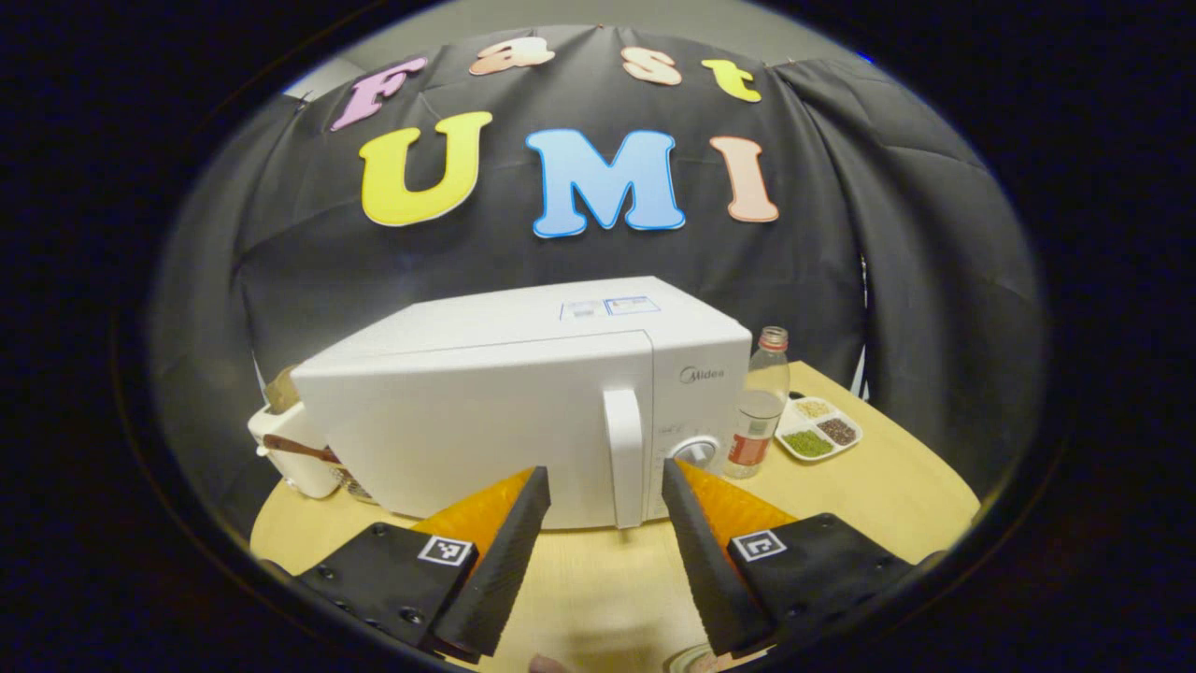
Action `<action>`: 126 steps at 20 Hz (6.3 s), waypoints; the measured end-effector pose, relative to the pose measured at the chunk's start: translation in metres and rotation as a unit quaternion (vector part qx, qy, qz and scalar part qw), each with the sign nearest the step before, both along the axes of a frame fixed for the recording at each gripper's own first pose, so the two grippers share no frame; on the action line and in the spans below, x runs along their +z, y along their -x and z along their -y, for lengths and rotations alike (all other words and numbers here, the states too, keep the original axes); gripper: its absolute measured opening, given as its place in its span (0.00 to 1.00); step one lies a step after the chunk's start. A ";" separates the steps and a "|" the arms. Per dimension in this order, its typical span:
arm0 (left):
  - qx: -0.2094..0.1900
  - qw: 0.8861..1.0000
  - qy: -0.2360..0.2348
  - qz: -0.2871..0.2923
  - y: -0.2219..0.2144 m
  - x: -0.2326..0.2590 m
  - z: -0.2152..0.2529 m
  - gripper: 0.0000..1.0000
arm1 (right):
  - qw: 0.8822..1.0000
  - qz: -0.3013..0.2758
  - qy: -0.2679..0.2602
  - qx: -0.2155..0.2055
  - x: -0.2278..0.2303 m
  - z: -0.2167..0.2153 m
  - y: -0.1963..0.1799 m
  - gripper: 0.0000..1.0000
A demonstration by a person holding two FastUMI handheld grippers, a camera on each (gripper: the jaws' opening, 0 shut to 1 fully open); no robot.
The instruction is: Open the microwave oven with the left hand, put the food in, and close the microwave oven.
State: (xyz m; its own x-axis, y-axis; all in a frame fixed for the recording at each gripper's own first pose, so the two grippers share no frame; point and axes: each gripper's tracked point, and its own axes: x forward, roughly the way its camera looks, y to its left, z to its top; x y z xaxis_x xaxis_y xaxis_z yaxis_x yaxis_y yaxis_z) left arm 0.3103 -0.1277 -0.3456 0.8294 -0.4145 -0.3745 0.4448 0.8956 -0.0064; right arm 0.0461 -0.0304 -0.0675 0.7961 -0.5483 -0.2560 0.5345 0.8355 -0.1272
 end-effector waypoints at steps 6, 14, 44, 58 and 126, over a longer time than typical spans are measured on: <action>0.005 0.999 0.006 -0.038 -0.029 -0.041 0.024 0.65 | 1.000 -0.020 0.017 -0.004 -0.006 0.004 -0.002 0.96; -0.004 0.998 0.025 -0.062 -0.031 -0.051 0.034 0.26 | 1.000 -0.016 0.000 0.014 -0.009 0.000 0.007 0.96; 0.108 0.986 -0.060 -0.109 0.134 -0.069 -0.207 0.08 | 0.975 -0.016 -0.114 0.188 -0.071 -0.039 0.067 0.98; 0.056 0.995 -0.002 -0.085 0.137 -0.078 -0.336 0.10 | 0.944 -0.214 -0.143 0.207 -0.233 -0.173 0.032 0.98; 0.268 0.957 0.102 -0.050 0.279 0.161 -0.354 0.79 | 0.924 -0.128 -0.295 0.208 -0.341 -0.279 -0.239 0.70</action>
